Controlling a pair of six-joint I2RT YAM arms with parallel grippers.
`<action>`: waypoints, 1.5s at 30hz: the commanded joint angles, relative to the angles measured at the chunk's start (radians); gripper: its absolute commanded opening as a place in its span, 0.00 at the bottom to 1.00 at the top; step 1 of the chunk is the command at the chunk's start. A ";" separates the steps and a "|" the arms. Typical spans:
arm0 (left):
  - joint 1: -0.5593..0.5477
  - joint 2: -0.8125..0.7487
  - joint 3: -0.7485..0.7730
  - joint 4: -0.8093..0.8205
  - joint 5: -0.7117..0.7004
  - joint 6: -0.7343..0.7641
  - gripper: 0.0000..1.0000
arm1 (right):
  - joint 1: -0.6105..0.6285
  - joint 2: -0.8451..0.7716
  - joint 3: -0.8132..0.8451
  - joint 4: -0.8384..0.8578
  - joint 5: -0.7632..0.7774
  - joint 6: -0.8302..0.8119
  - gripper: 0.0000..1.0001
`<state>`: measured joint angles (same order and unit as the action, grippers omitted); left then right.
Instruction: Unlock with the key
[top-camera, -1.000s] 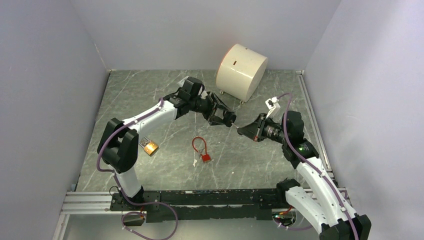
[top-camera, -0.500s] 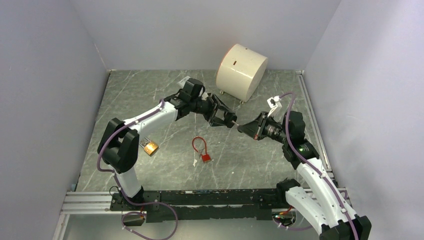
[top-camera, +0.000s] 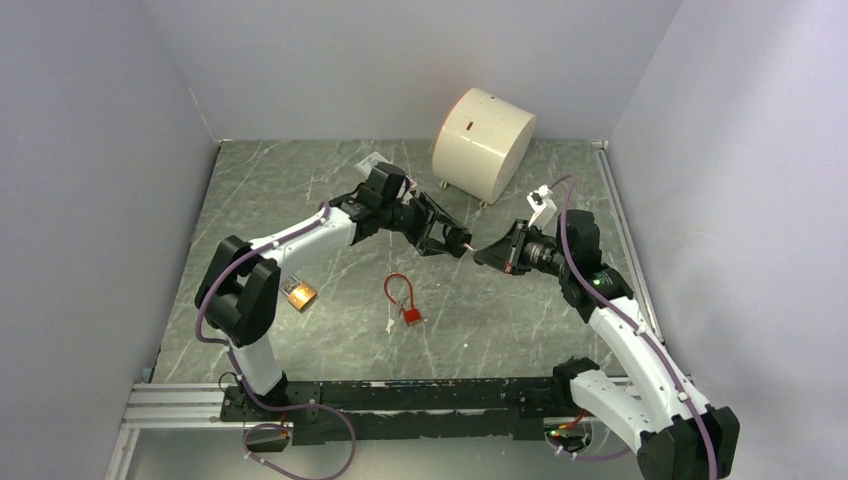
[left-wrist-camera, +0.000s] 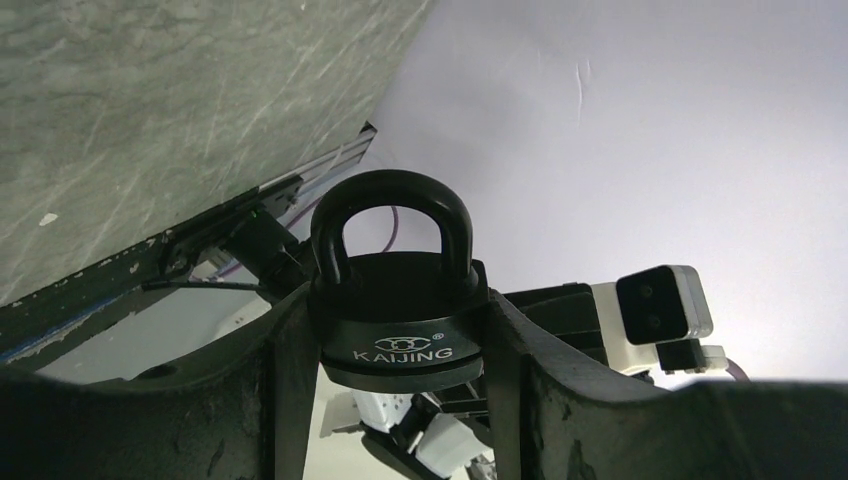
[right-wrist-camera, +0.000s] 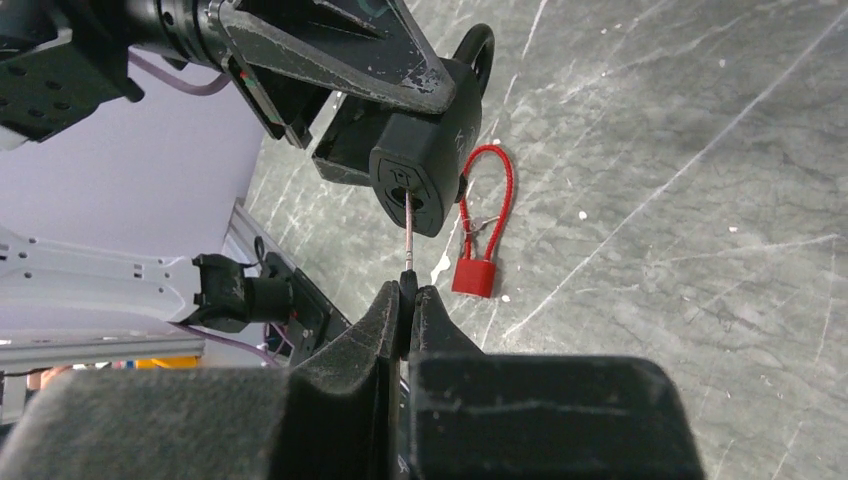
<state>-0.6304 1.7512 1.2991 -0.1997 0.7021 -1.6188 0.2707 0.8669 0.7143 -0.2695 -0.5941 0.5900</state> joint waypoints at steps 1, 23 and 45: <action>-0.021 -0.076 0.016 0.031 -0.013 -0.005 0.31 | -0.003 0.026 0.067 -0.038 0.064 -0.024 0.00; -0.058 -0.084 -0.063 0.147 -0.065 -0.130 0.30 | 0.075 0.162 0.160 -0.154 0.189 0.073 0.00; -0.060 -0.092 -0.088 0.176 -0.087 -0.120 0.30 | 0.130 0.280 0.250 -0.243 0.205 0.050 0.00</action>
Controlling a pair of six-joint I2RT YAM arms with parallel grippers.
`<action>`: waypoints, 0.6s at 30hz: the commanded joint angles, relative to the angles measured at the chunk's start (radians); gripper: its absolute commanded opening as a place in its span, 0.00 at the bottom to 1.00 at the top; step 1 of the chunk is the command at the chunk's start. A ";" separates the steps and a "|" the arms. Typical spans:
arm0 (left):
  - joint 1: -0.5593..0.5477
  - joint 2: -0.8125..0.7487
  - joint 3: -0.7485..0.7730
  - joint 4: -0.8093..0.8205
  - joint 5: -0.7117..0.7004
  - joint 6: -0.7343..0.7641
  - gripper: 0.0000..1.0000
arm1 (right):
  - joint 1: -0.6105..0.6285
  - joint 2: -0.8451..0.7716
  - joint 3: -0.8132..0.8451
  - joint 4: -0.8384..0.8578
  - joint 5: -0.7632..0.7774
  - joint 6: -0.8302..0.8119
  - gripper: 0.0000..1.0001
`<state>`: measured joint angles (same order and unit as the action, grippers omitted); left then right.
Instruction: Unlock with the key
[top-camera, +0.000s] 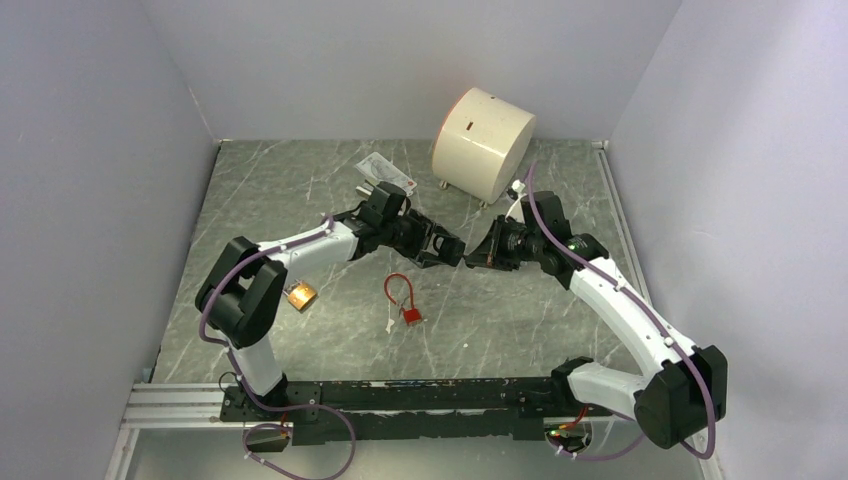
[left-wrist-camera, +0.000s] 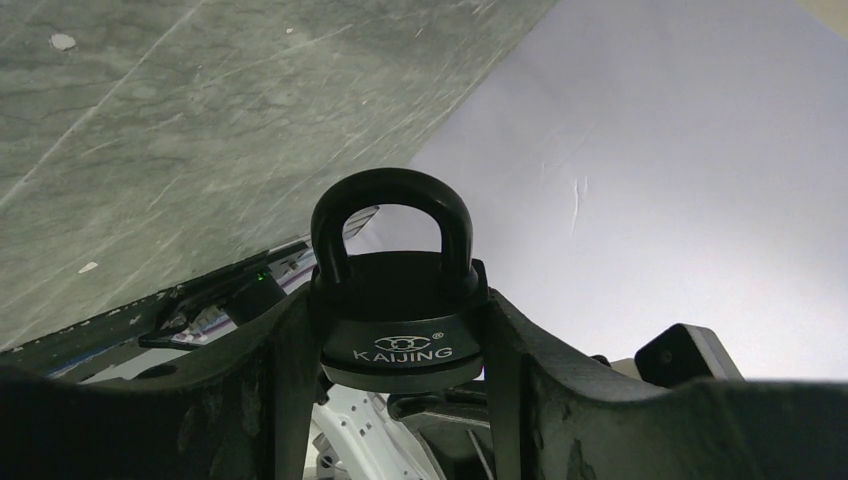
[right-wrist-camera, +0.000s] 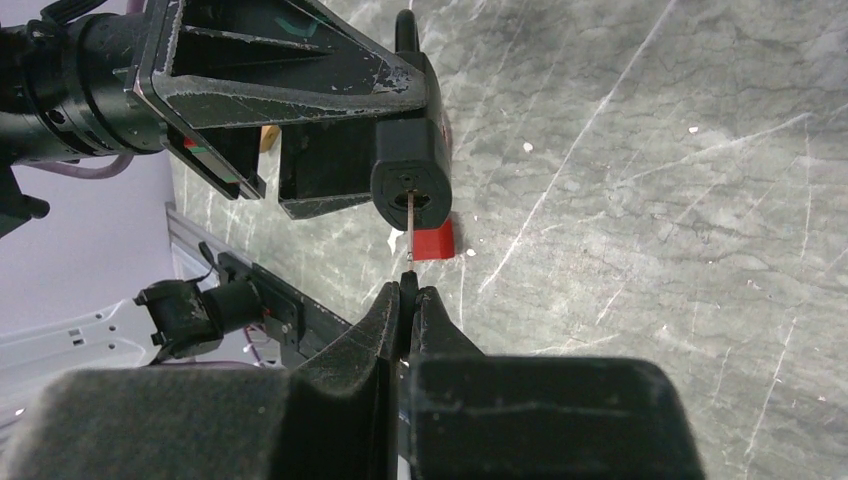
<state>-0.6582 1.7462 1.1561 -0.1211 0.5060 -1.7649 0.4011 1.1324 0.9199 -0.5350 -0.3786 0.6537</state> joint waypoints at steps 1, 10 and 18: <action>-0.032 -0.088 0.056 0.097 0.109 0.029 0.30 | -0.003 0.020 0.045 0.025 -0.019 -0.015 0.00; -0.033 -0.082 0.055 0.158 0.134 0.042 0.29 | -0.032 0.067 0.046 0.084 -0.142 0.039 0.00; -0.043 -0.068 0.026 0.253 0.157 -0.043 0.28 | -0.031 0.098 0.029 0.157 -0.111 0.057 0.00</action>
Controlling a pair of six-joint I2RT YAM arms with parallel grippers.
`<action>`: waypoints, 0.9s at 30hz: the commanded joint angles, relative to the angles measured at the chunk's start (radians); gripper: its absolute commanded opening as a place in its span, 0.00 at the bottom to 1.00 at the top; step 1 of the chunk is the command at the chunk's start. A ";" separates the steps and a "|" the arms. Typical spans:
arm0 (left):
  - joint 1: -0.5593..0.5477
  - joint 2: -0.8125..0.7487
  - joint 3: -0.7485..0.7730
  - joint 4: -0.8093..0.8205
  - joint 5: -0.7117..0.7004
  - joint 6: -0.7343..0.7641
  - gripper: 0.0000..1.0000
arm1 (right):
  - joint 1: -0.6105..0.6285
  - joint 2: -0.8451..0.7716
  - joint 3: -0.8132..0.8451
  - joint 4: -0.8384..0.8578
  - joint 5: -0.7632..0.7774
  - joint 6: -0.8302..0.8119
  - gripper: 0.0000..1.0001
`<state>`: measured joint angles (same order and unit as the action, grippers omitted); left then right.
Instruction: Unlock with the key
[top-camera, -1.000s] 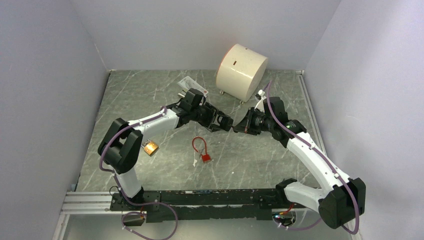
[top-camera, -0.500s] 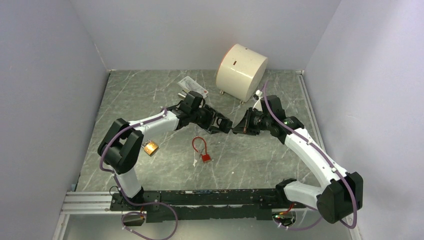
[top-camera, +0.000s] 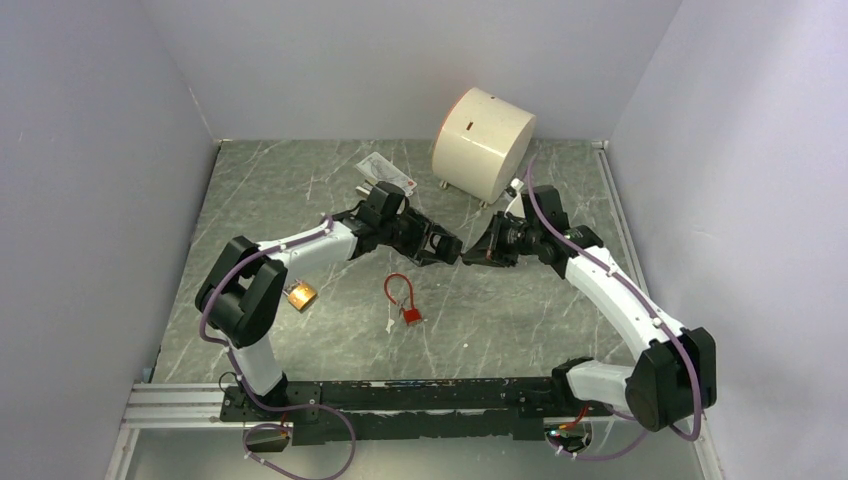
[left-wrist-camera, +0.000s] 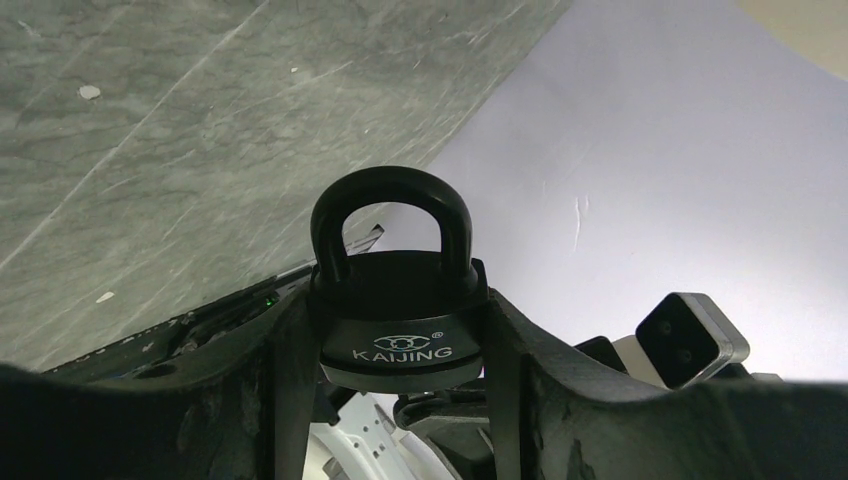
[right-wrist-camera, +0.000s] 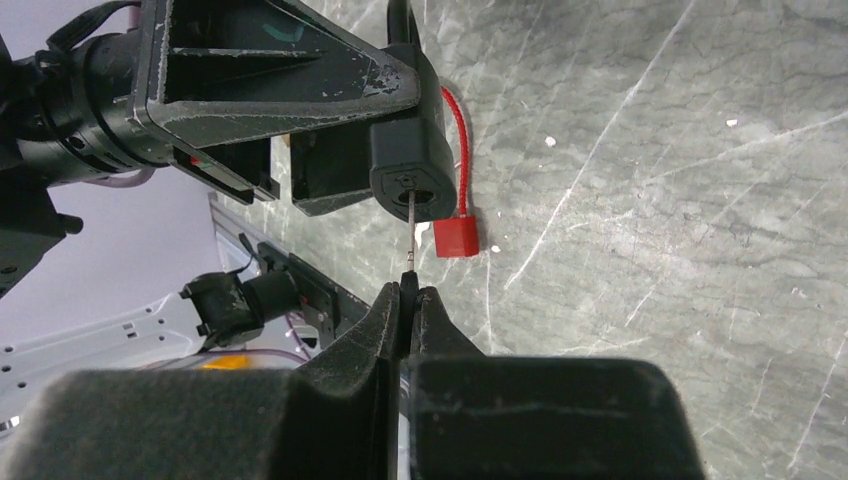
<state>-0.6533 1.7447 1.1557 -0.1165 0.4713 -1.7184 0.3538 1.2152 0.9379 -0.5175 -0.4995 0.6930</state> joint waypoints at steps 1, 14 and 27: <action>-0.049 -0.067 0.010 0.277 0.188 -0.118 0.29 | 0.022 -0.010 -0.016 0.193 0.030 0.002 0.00; -0.056 -0.037 -0.022 0.430 0.185 -0.195 0.29 | 0.028 -0.033 -0.046 0.236 0.097 -0.184 0.00; -0.057 -0.038 0.056 0.217 0.264 0.027 0.29 | -0.040 -0.017 -0.009 0.115 -0.170 -0.059 0.00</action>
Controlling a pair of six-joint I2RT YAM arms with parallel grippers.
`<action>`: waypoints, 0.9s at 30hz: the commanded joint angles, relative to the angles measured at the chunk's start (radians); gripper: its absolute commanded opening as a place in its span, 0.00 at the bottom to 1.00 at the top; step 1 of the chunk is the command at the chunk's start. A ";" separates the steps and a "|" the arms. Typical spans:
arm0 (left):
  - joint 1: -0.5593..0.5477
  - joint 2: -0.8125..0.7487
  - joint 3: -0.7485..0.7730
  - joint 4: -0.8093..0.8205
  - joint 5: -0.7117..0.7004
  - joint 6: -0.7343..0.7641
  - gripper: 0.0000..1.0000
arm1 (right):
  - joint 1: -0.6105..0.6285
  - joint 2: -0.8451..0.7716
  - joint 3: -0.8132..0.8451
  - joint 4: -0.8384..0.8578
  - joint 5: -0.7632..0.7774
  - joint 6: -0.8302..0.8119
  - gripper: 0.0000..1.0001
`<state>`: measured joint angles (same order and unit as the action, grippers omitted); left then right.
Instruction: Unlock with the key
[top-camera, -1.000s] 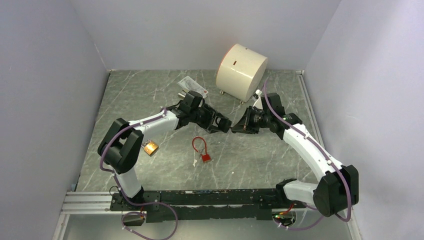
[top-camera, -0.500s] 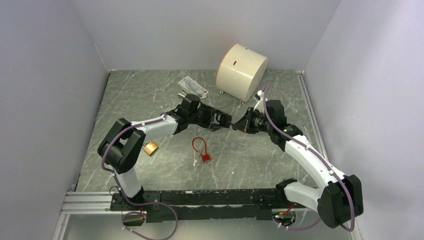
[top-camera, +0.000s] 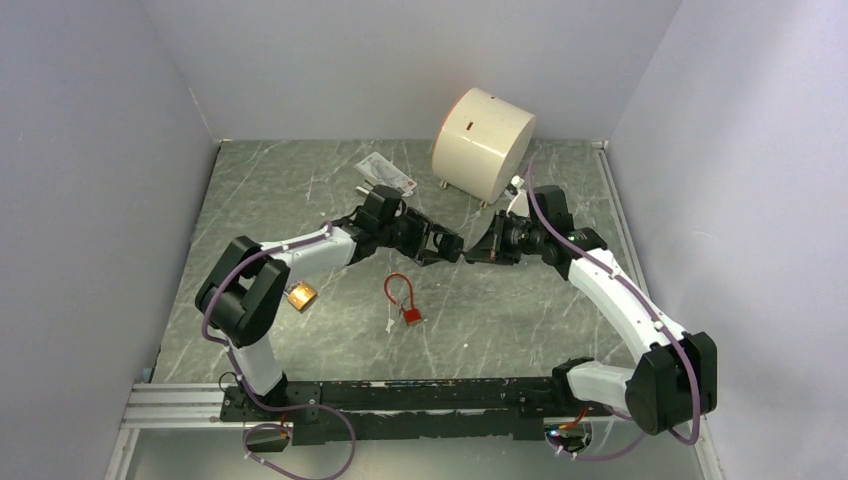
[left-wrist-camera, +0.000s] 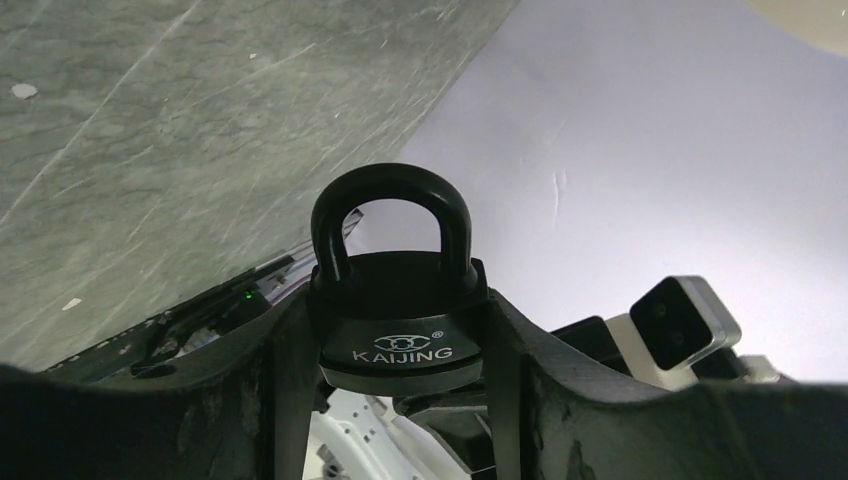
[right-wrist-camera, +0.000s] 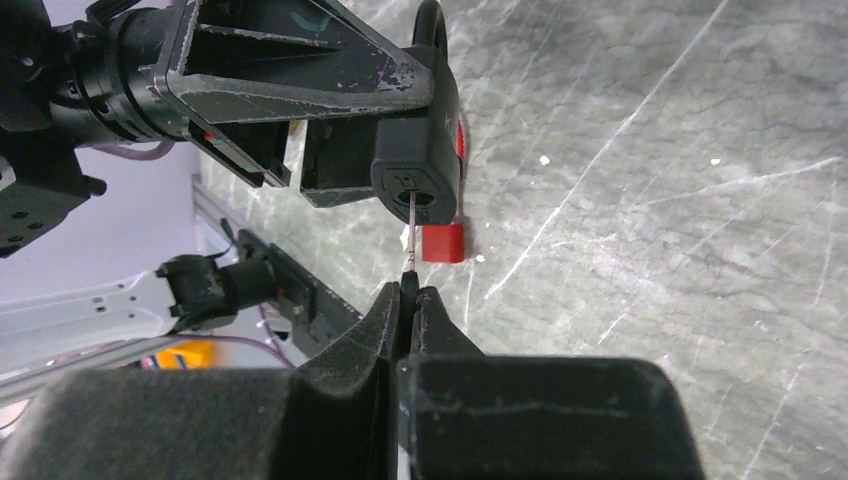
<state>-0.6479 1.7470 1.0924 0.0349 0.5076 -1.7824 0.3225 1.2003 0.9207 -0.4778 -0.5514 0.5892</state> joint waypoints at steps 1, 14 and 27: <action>-0.062 -0.043 0.125 0.044 0.230 0.099 0.28 | -0.015 -0.003 0.006 0.076 -0.127 0.052 0.00; -0.062 -0.018 0.234 -0.071 0.233 0.196 0.29 | -0.031 0.067 0.059 -0.002 -0.164 0.098 0.00; -0.077 -0.053 0.173 0.004 0.194 0.106 0.29 | -0.014 -0.036 0.017 0.055 0.037 0.141 0.00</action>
<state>-0.6518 1.7748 1.2289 -0.1654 0.5365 -1.5818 0.2848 1.2163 0.9493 -0.5644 -0.6262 0.7204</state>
